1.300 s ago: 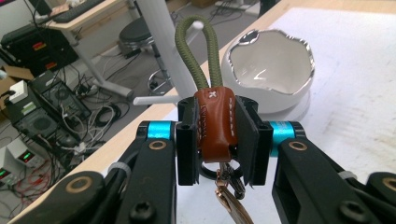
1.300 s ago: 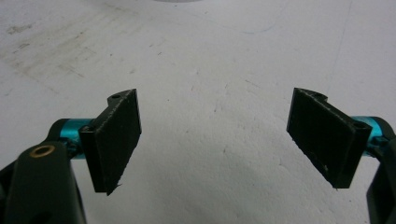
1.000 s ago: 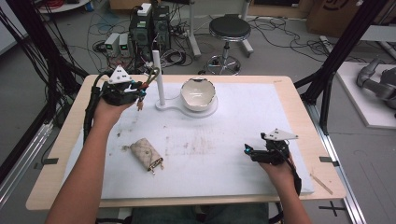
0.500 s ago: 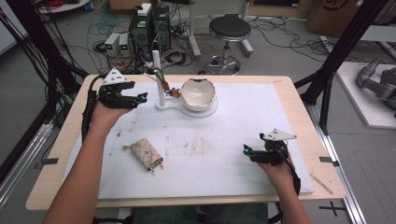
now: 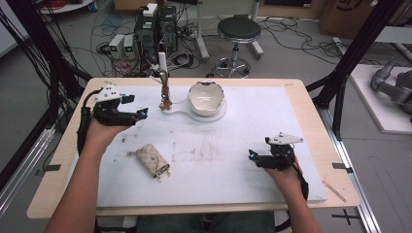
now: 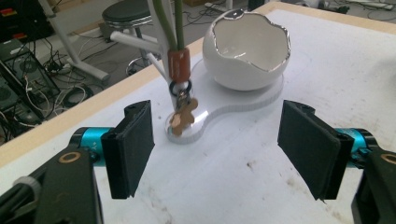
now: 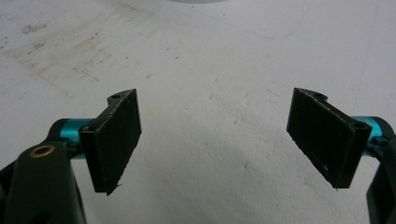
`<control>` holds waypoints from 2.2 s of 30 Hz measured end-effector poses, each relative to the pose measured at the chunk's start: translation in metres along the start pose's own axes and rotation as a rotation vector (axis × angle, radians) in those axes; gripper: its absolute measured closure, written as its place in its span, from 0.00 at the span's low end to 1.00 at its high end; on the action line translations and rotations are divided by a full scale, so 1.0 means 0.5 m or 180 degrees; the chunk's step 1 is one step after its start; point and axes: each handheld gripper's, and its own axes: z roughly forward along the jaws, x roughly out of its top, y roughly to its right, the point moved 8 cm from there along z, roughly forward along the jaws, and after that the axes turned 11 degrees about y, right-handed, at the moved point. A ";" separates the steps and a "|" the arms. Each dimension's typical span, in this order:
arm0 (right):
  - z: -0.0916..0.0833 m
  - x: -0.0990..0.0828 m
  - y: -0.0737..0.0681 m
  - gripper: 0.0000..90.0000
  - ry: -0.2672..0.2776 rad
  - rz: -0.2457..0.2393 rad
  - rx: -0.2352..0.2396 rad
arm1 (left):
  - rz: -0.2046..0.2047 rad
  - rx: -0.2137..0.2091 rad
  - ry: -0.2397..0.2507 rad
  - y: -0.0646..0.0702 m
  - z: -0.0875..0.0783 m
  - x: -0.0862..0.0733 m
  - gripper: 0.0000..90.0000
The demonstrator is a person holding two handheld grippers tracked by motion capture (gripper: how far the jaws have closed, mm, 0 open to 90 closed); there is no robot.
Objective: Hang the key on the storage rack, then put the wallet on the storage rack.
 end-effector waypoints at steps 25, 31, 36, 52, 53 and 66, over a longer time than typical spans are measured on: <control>0.015 0.006 -0.002 0.20 -0.0001 -0.0042 0.0050 | -0.0218 -0.0094 0.0090 0.017 -0.071 -0.094 0.25; 0.016 0.004 -0.004 0.20 -0.0022 -0.0045 0.0056 | -0.0248 -0.0095 0.0069 0.015 -0.068 -0.100 0.24; 0.017 0.011 -0.010 0.20 0.0014 -0.0058 0.0083 | -0.0234 -0.0041 0.0085 0.011 -0.079 -0.098 0.24; 0.086 0.075 -0.134 0.20 0.0069 -0.0291 0.0484 | -0.0370 0.0284 -0.0034 -0.030 -0.179 -0.164 0.24; 0.086 0.075 -0.134 0.20 0.0069 -0.0291 0.0484 | -0.0370 0.0284 -0.0034 -0.030 -0.179 -0.164 0.24; 0.131 0.118 -0.258 0.20 0.0053 -0.0427 0.0744 | -0.0431 0.0320 -0.0056 -0.047 -0.196 -0.191 0.24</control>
